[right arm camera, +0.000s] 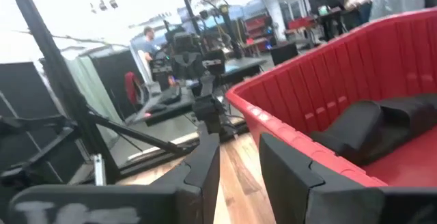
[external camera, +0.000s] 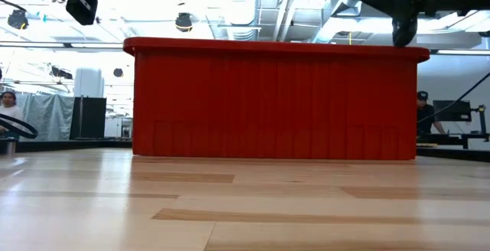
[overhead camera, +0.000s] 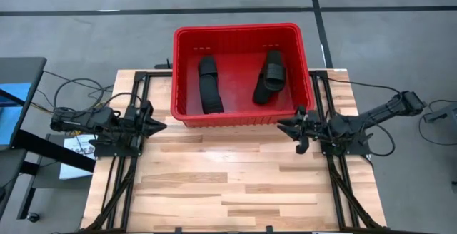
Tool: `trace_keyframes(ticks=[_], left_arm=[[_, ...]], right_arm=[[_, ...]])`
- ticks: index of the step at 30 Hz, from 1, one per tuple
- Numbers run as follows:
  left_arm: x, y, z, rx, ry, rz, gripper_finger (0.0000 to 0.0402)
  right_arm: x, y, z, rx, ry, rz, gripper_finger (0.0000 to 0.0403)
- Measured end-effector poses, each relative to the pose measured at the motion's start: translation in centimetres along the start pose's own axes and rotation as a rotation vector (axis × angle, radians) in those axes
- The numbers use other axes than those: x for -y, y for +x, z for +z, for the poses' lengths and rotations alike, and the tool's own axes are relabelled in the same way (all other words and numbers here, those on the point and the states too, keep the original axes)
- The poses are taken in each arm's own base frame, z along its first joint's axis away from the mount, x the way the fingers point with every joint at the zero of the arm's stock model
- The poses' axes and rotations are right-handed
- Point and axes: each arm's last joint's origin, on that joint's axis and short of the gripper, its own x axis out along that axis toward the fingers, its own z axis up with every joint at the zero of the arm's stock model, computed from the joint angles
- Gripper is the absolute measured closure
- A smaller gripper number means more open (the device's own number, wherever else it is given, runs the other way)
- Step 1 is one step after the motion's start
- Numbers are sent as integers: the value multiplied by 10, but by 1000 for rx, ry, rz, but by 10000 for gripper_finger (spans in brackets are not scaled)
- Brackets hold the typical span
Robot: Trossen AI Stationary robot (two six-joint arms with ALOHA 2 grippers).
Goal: Pick and place slides into bin
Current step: Return to Home Position
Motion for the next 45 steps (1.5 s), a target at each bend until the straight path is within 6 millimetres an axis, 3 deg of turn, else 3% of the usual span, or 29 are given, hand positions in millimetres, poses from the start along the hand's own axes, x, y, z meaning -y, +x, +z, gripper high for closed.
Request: trace_keyframes(ticks=[6,16,21,30,45], left_arm=[[-2,1,-1,22,-3,67,395],[-12,10,-60,97,-99,50,395],[-15,13,-74,93,-120,60,395],[-14,13,-74,117,-136,28,395],[-11,14,-89,-78,-196,-101,395]], right_arm=[[8,-11,-10,65,-9,30,323],[18,-22,-25,51,-68,42,327],[27,-28,-44,8,-85,-2,327],[29,-30,-48,-19,-80,-26,327],[35,-33,-68,-214,74,-79,327]])
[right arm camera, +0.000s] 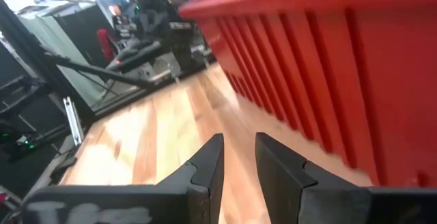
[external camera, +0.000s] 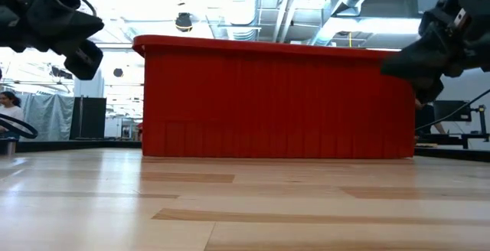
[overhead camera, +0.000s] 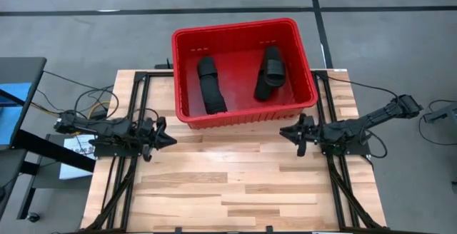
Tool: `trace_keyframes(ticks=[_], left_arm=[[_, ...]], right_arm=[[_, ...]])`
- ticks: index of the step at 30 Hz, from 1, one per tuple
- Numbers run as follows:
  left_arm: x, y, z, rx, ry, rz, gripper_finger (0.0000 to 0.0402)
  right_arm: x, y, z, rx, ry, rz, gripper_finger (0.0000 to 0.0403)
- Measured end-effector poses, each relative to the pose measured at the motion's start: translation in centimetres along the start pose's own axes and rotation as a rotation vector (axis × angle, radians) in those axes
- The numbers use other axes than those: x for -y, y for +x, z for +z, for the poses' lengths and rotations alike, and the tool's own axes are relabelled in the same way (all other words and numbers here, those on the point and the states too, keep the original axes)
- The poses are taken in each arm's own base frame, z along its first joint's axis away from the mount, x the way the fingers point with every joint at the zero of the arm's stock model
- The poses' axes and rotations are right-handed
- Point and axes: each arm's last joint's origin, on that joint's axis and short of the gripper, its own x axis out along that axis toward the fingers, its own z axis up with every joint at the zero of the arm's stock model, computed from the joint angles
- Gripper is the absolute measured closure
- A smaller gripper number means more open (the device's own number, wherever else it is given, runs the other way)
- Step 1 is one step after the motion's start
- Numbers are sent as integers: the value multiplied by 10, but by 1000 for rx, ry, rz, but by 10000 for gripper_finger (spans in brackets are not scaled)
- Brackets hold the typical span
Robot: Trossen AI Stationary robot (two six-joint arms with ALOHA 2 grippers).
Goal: Pick and place slides into bin
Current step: Return to Home Position
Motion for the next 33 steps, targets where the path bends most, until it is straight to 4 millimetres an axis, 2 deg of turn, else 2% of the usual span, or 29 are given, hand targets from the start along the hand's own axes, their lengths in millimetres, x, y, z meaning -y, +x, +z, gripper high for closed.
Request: trace_keyframes(ticks=[6,15,20,33], left_arm=[[0,1,-3,-43,82,-28,395],[0,1,-3,-41,291,-36,395],[0,1,-3,-41,299,-36,395],[0,1,-3,-42,267,-34,395]], right_arm=[[2,0,-5,-44,53,-21,327],[3,0,-7,-70,-48,-15,327],[4,0,-9,-99,-145,-11,327],[6,-2,-17,-199,-171,29,327]])
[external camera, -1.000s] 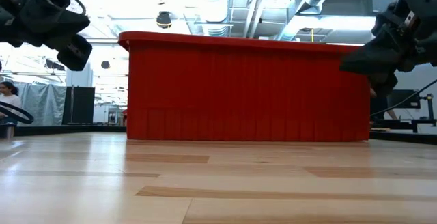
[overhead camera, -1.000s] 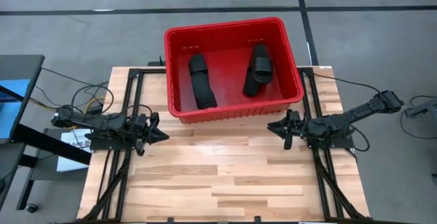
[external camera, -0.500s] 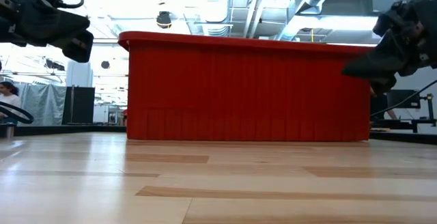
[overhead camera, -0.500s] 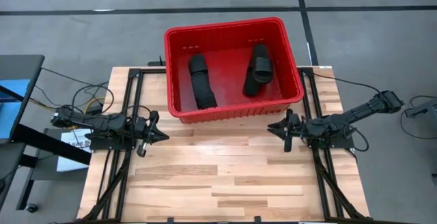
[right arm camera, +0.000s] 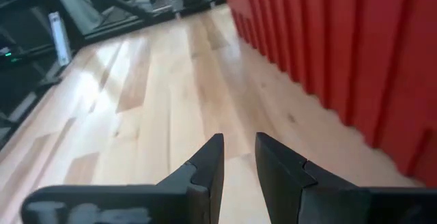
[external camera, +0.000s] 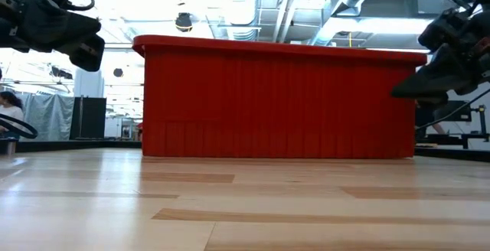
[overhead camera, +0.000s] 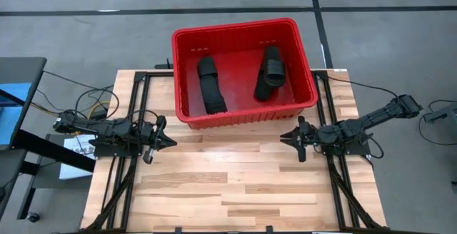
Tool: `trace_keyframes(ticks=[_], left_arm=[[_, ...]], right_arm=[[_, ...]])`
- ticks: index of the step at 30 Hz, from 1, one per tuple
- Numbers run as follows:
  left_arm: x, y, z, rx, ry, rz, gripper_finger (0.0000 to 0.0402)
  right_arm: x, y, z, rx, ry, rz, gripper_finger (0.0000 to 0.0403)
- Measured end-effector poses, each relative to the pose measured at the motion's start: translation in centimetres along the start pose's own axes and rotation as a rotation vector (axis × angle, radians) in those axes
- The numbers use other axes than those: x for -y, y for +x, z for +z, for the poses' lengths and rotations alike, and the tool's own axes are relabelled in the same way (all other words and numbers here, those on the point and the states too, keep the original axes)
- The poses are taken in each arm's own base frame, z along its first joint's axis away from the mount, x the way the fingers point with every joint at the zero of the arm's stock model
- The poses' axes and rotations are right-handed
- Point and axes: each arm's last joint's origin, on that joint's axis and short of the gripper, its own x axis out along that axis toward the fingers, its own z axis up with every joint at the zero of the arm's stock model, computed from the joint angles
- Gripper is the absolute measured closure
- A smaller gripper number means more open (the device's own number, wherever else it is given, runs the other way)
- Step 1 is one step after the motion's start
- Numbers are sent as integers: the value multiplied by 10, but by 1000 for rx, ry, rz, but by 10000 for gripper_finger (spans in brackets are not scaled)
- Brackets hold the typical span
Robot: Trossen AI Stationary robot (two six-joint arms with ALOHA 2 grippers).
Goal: Pick and place slides into bin
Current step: Return to Home Position
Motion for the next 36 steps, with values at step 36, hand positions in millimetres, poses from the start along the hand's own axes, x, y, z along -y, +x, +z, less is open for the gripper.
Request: trace_keyframes(ticks=[36], left_arm=[[0,0,0,-1,-5,2,395]], right_arm=[[-1,0,0,-11,0,25,327]])
